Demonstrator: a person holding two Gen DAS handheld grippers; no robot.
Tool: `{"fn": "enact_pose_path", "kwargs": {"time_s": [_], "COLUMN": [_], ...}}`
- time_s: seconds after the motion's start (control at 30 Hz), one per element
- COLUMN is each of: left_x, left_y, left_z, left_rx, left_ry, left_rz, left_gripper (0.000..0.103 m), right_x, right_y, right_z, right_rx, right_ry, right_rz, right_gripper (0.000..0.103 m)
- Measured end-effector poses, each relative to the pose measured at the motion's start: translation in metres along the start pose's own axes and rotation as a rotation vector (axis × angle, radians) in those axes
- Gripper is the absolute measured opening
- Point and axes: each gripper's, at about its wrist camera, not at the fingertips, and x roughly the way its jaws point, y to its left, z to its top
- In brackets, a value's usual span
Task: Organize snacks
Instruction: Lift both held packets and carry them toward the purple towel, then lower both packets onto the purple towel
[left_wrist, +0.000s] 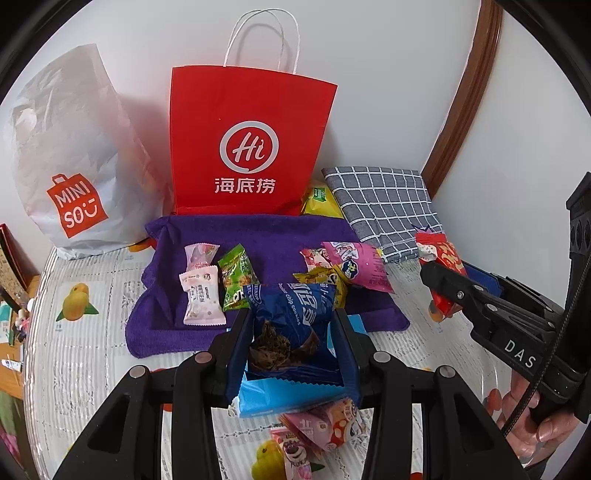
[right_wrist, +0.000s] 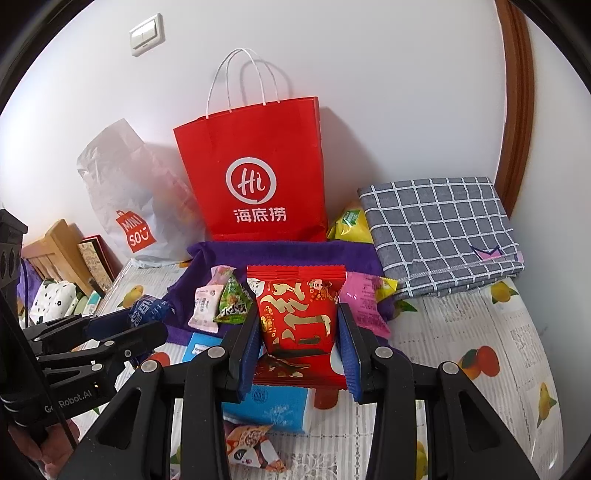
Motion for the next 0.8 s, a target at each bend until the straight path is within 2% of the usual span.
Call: {"fn": "enact_pose_path", "kwargs": {"time_s": [0.5, 0.8], "left_x": [0.020, 0.027], "left_y": [0.013, 0.052], "left_z": [0.018, 0.032], "left_rx": [-0.003, -0.062], "left_ry": [0.009, 0.011], "left_rz": [0.010, 0.038], "left_gripper": [0.041, 0.041], "right_x": [0.028, 0.054], "right_y": [0.000, -0.010], "right_z": [0.020, 0.044], "right_rx": [-0.012, -0.003], "right_ry": [-0.001, 0.011], "right_rz": [0.010, 0.054], "right_gripper": [0.039, 0.039]}}
